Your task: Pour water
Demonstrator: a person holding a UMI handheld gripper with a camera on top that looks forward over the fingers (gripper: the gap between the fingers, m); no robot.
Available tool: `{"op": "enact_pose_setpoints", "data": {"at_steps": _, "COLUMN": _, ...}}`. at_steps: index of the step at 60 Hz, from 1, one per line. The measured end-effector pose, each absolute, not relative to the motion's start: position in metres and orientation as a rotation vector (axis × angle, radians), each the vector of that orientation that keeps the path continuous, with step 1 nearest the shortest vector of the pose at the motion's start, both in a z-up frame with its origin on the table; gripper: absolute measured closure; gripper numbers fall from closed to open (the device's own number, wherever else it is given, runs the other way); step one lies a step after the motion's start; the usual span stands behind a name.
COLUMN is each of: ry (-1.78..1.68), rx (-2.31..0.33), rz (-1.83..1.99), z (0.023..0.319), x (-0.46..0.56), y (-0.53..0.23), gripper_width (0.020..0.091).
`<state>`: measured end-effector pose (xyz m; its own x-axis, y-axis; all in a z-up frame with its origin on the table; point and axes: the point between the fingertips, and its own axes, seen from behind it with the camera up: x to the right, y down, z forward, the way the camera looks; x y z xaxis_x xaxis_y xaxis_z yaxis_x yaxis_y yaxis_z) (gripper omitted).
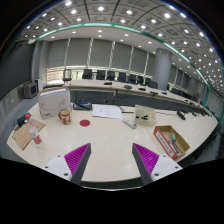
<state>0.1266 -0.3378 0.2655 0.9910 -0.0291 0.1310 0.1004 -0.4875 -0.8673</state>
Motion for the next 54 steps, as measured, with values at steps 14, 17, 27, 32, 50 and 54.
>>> {"op": "enact_pose_setpoints", "data": {"at_steps": 14, "ry": -0.096, "rx": -2.089, "rz": -0.064, "z": 0.247, "x": 0.082, "y": -0.322, "gripper_width": 0.0243}}
{"op": "enact_pose_setpoints", "data": {"at_steps": 17, "ry": -0.124, "rx": -2.086, "rz": -0.048, "z": 0.244, "x": 0.06, "y": -0.321, "gripper_width": 0.0245}}
{"op": "enact_pose_setpoints", "data": {"at_steps": 27, "ry": -0.219, "rx": -2.096, "rz": 0.049, "z": 0.219, "x": -0.038, "y": -0.32, "gripper_width": 0.0243}}
{"op": "enact_pose_setpoints", "data": {"at_steps": 32, "ry": -0.262, "rx": -2.104, "rz": 0.11, "z": 0.198, "x": -0.095, "y": -0.32, "gripper_width": 0.0241}}
{"op": "enact_pose_setpoints", "data": {"at_steps": 50, "ry": -0.291, "rx": -2.048, "rz": 0.211, "z": 0.116, "x": -0.278, "y": -0.273, "gripper_width": 0.0247}}
{"op": "enact_pose_setpoints", "data": {"at_steps": 54, "ry": -0.269, "rx": -2.028, "rz": 0.217, "z": 0.103, "x": -0.301, "y": -0.251, "gripper_width": 0.0244}}
